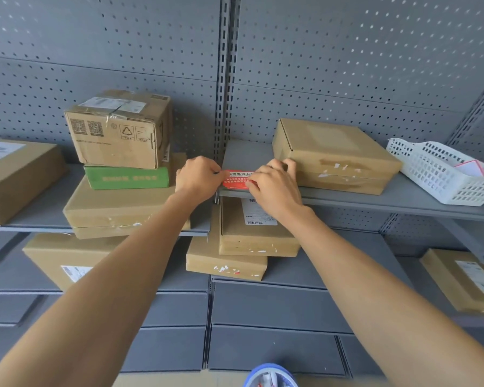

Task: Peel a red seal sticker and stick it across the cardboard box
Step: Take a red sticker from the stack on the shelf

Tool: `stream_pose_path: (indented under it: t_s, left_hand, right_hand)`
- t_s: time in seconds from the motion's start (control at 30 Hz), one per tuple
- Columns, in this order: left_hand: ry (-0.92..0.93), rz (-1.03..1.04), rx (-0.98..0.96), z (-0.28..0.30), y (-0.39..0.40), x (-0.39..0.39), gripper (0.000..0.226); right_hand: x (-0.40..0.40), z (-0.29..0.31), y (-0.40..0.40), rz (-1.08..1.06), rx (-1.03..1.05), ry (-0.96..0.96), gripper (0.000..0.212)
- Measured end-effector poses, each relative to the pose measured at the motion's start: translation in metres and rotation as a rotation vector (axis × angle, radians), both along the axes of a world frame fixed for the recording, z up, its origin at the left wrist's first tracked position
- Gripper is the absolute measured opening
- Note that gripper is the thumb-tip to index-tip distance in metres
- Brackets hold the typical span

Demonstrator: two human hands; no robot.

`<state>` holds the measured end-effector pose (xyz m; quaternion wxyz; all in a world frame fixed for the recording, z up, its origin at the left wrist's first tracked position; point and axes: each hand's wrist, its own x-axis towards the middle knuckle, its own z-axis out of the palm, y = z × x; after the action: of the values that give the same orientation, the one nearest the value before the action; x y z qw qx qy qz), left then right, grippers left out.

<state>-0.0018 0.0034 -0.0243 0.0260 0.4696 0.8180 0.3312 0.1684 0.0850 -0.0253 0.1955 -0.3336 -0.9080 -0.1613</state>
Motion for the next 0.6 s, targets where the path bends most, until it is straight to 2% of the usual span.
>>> stream_pose_path:
  t_s: [0.13, 0.3, 0.47, 0.6]
  left_hand:
    - [-0.017, -0.011, 0.064, 0.001, 0.000, -0.001, 0.030]
    - [-0.151, -0.017, 0.167, 0.005, 0.003, -0.003, 0.024]
    - [-0.296, -0.059, 0.267, 0.019, 0.009, 0.002, 0.009]
    - [-0.390, -0.127, 0.321, 0.034, 0.012, 0.007, 0.016]
  right_hand:
    - [0.001, 0.000, -0.001, 0.007, -0.002, 0.014, 0.033]
    - [0.005, 0.002, 0.000, 0.051, -0.019, 0.084, 0.031]
    - [0.016, 0.014, 0.007, 0.089, -0.087, 0.213, 0.024]
    - [0.033, 0.031, 0.013, 0.128, -0.223, 0.426, 0.021]
